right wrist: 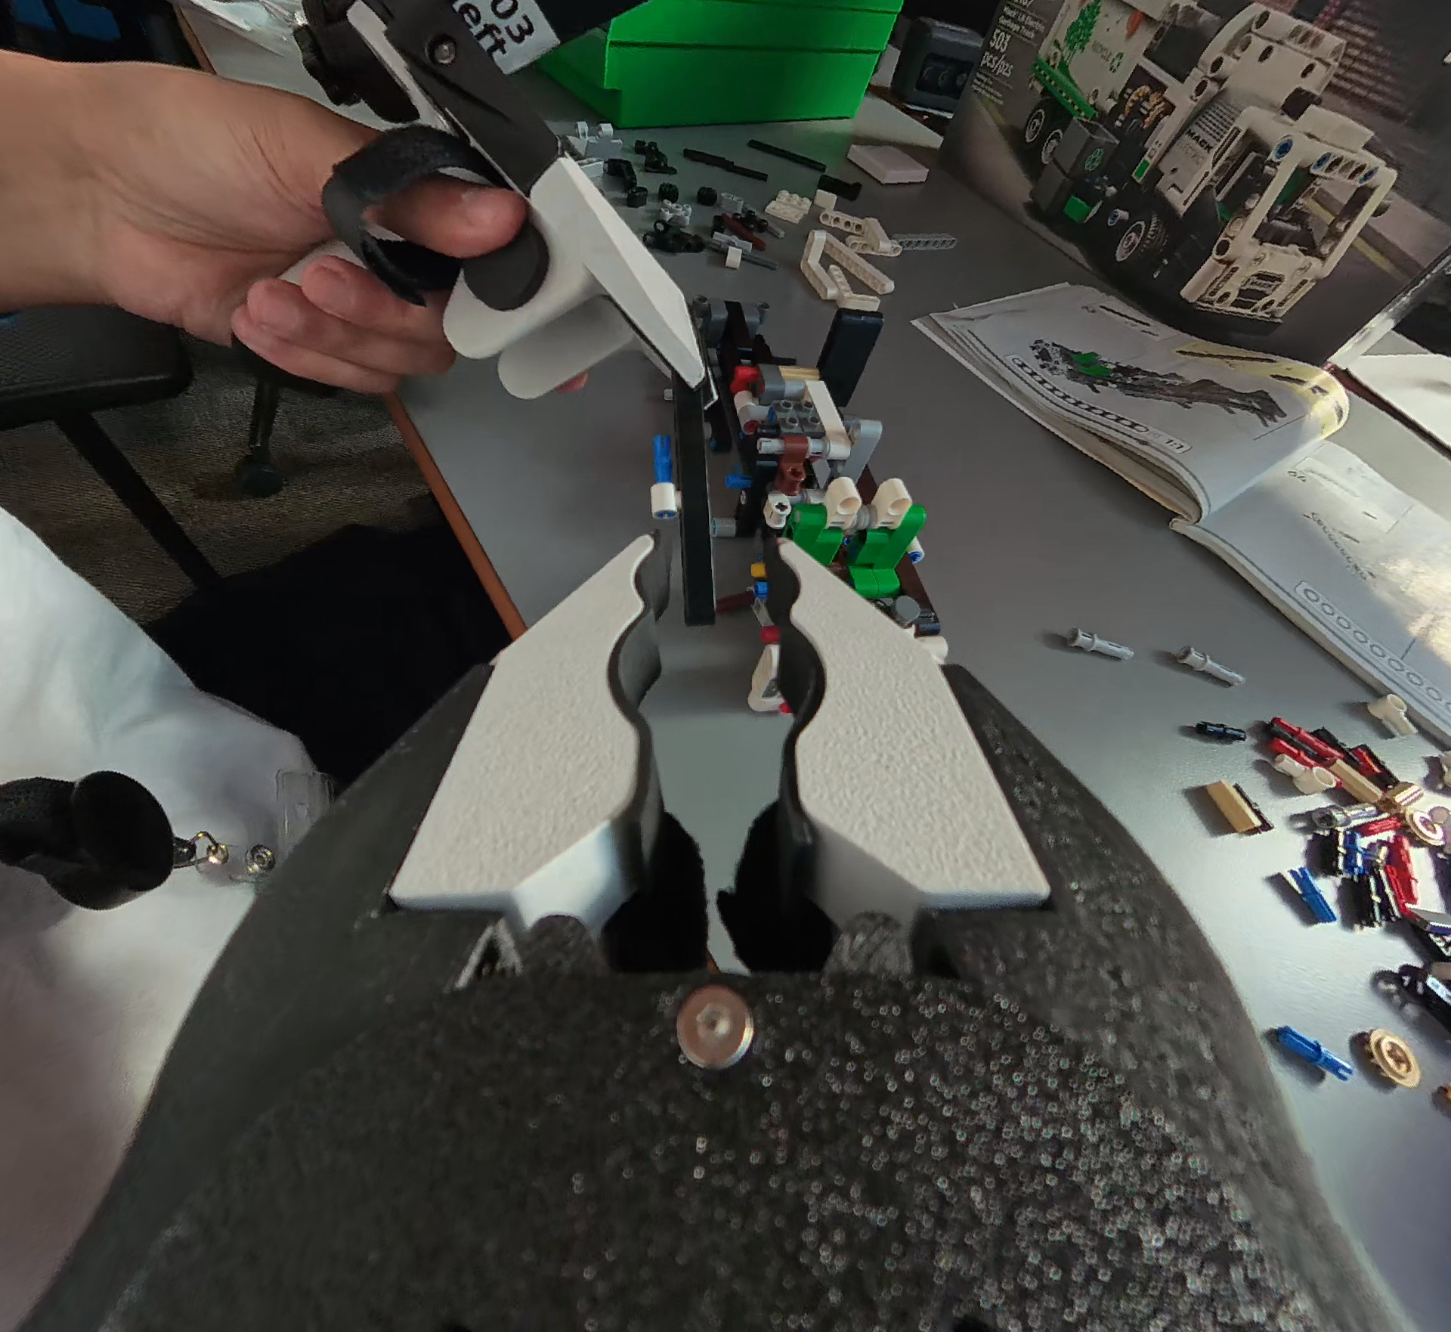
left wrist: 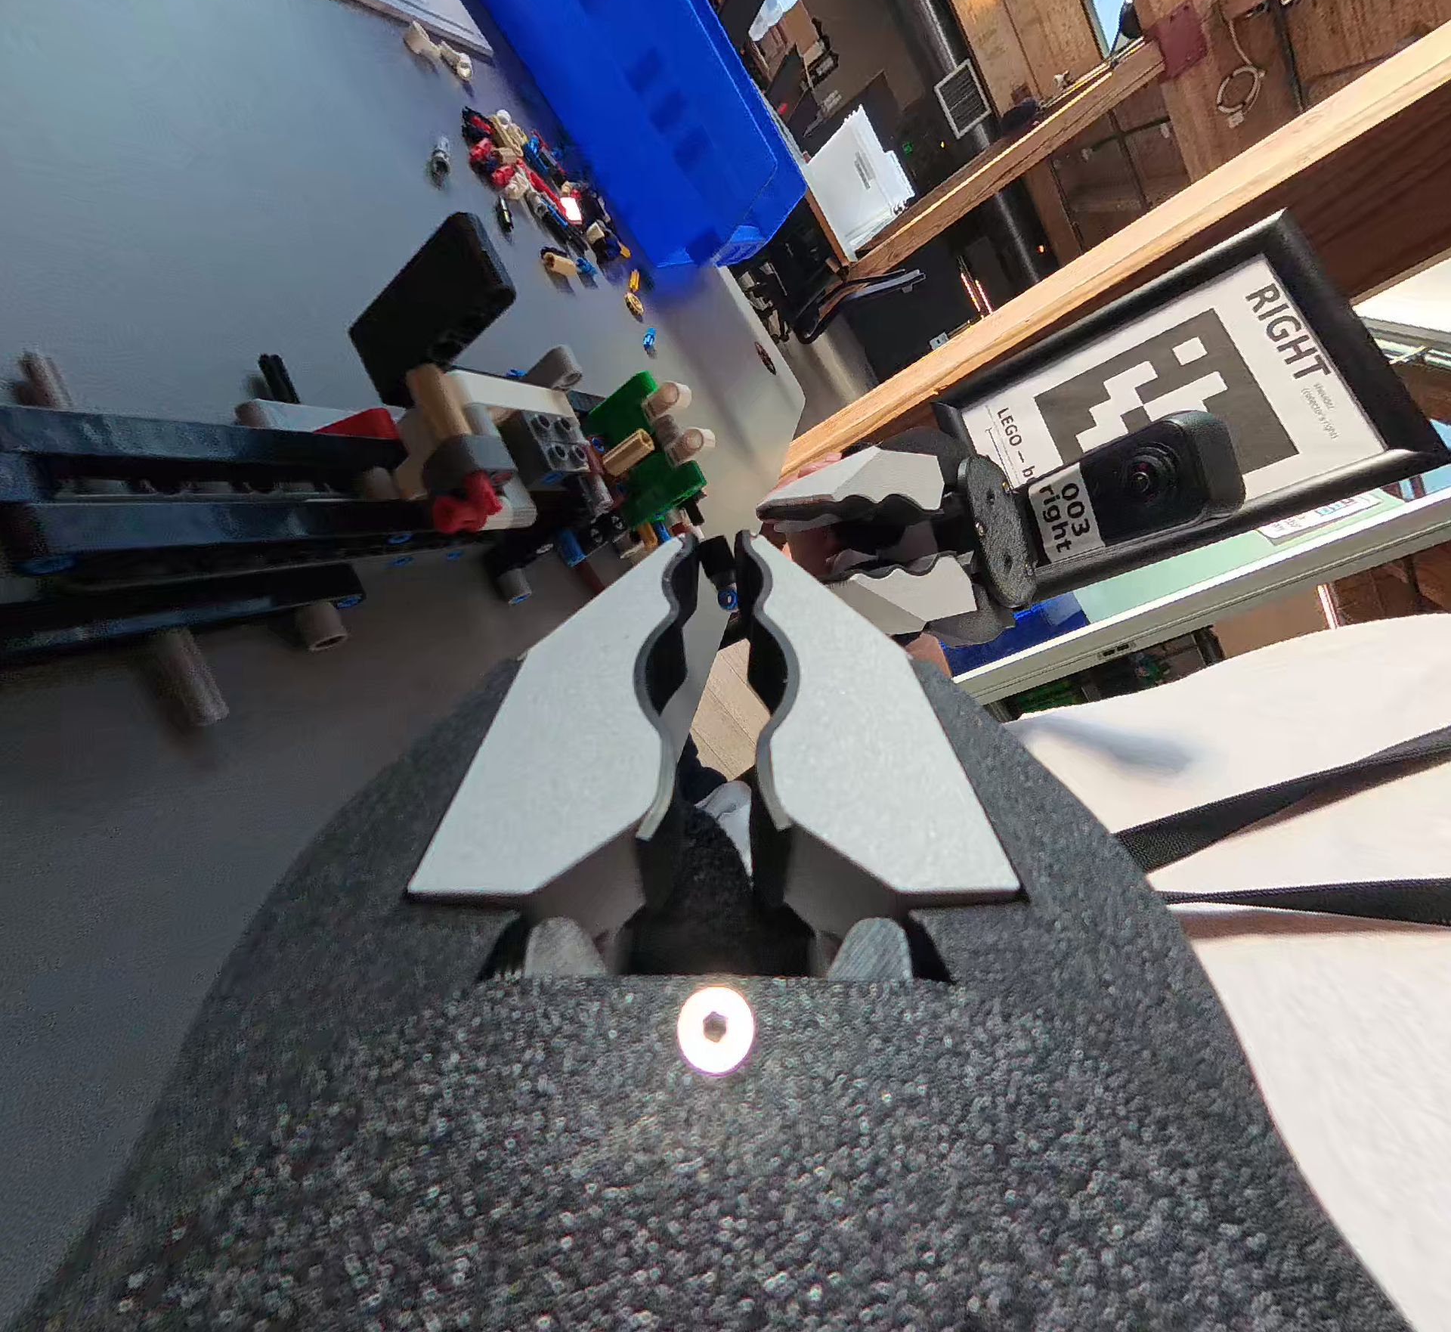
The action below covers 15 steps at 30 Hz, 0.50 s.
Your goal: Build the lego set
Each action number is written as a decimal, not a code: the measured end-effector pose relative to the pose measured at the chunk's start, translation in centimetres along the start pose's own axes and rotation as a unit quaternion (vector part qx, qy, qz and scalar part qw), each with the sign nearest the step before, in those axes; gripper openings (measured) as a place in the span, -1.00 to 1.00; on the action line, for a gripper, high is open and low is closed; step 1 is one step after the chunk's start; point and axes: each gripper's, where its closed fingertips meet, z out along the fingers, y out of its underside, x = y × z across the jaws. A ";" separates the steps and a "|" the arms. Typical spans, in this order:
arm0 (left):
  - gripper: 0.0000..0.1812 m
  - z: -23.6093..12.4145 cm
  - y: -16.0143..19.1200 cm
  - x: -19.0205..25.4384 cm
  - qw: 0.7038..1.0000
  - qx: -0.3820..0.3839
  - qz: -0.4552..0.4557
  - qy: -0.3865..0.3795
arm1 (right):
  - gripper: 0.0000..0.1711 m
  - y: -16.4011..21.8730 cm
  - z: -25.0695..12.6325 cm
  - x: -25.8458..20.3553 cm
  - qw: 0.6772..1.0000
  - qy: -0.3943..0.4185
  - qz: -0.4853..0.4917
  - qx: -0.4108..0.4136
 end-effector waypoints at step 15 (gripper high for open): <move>-0.92 -1.6 -0.7 -2.8 0.991 0.068 -0.097 -0.057 | -0.33 2.6 -1.1 3.4 0.998 0.028 0.046 -0.044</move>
